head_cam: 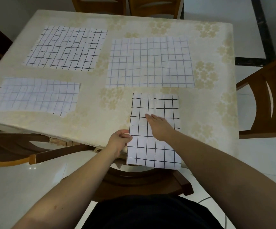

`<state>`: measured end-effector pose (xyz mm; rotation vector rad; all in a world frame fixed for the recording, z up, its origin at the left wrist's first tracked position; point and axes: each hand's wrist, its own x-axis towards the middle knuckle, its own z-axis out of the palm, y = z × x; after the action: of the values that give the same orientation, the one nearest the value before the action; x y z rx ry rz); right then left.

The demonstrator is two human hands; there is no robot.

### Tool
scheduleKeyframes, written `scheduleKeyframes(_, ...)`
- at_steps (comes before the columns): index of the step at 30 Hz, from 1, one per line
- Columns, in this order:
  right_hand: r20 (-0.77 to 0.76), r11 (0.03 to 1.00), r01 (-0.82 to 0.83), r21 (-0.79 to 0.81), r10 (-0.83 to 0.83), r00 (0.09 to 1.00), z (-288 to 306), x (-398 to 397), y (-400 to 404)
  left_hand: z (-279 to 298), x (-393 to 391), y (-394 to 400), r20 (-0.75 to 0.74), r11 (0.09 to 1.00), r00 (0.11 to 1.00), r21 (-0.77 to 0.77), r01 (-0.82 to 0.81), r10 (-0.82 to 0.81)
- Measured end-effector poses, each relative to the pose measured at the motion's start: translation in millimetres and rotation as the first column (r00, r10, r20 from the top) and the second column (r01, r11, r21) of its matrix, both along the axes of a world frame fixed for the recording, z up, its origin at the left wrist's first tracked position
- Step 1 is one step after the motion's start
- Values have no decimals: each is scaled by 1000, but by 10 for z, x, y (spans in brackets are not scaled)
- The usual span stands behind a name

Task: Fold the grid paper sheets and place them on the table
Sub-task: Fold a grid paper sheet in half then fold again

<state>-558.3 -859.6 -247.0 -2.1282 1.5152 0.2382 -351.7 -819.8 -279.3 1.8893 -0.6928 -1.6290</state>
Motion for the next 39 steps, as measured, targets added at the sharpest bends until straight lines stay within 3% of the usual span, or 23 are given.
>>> scheduleKeyframes(4, -35, 1000, 23, -1, -23, 999, -19, 53, 21, -10, -7, 85, 16, 1000, 999, 0, -29, 29)
scheduleKeyframes(8, -9, 999, 36, 23, -35, 999, 9, 61, 14, -9, -24, 133, 80, 999, 996, -5, 44, -43)
scheduleKeyframes(12, 71, 964, 262, -54, -258, 964, 5, -30, 22, 1, -2, 67, 42, 997, 996, 7, 80, -80)
scheduleKeyframes(15, 183, 780, 608, -147, -583, 792, 2, -301, 137, 17, -36, -46, 52, 999, 998, 23, 41, -42)
scheduleKeyframes(17, 233, 618, 784, -61, -755, 613, -10, -506, 247, 47, -56, -117, 74, 999, 997, 37, 30, -33)
scheduleKeyframes(20, 207, 392, 911, 128, -909, 362, -52, -751, 383, 99, -80, -213, 64, 997, 995, 14, 70, -71)
scheduleKeyframes(23, 140, 278, 920, 277, -959, 247, -66, -850, 465, 132, -127, -306, 45, 994, 993, 14, 107, -108)
scheduleKeyframes(28, 195, 302, 862, 408, -951, 240, -21, -844, 473, 264, -207, -371, -58, 993, 992, 29, 117, -115)
scheduleKeyframes(32, 281, 259, 833, 489, -951, 130, 20, -835, 520, 457, -147, -427, -93, 975, 971, -38, 217, -220)
scheduleKeyframes(39, 332, 269, 743, 613, -941, 67, 125, -769, 513, 793, -38, -526, -118, 927, 925, -156, 342, -361)
